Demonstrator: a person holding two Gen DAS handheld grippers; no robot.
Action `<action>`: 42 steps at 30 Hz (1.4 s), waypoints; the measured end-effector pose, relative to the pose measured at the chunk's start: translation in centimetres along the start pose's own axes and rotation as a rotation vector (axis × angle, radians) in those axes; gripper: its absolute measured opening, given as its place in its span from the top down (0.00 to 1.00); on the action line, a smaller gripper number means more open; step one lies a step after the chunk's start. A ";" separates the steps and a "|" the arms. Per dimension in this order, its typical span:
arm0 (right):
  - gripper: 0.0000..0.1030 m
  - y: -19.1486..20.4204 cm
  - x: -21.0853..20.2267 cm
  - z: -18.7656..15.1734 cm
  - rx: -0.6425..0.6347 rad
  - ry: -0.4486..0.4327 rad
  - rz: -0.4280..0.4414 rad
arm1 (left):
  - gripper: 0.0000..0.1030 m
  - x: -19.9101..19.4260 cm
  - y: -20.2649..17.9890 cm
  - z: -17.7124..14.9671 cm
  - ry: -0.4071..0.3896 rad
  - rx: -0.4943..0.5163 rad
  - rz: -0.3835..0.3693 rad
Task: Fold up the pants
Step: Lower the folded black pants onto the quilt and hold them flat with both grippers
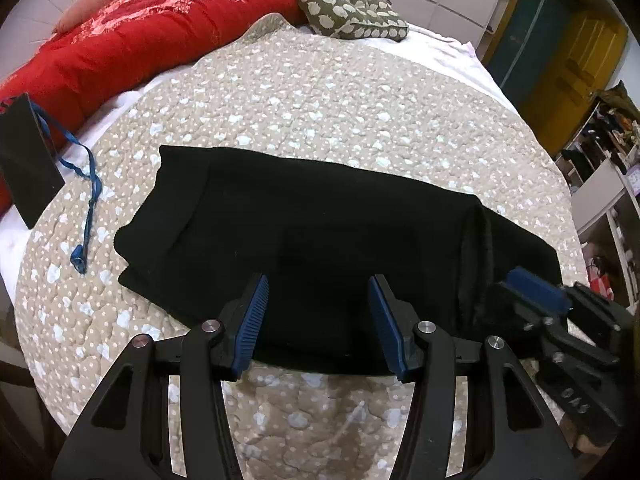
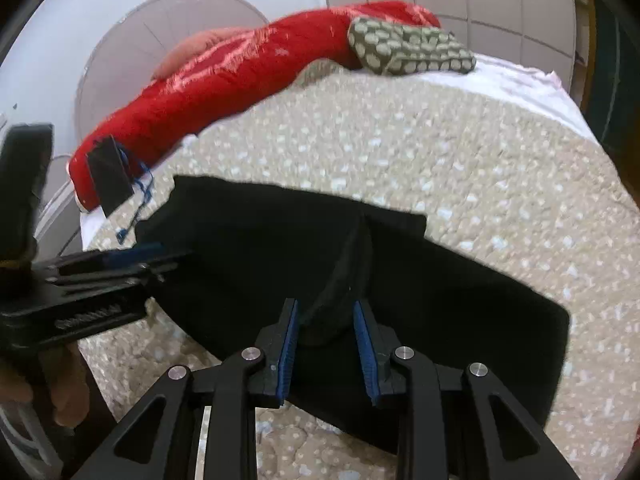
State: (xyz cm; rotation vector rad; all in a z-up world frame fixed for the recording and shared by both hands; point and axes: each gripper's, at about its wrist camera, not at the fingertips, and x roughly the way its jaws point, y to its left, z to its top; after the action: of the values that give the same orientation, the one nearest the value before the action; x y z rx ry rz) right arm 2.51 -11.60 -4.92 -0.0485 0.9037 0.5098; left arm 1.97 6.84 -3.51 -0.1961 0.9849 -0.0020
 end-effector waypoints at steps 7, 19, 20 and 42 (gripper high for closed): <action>0.74 -0.4 -1.1 0.5 0.033 -0.034 0.003 | 0.50 -0.1 0.5 -0.1 0.003 -0.025 0.002; 0.73 -2.5 0.5 0.7 0.081 -0.014 -0.090 | 0.50 0.7 1.7 -0.4 0.030 -0.070 -0.037; 0.72 -2.8 0.6 0.8 0.093 -0.015 -0.092 | 0.50 0.7 1.9 -0.4 0.033 -0.077 -0.040; 0.96 -0.9 3.3 1.6 -0.008 0.007 -0.014 | 0.50 0.5 2.4 -0.8 0.019 -0.076 0.004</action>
State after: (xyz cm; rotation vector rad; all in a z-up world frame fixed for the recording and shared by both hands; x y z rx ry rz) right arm 5.76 -10.68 -6.63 -0.0636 0.9073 0.5006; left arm 1.34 9.02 -4.75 -0.2639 1.0053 0.0372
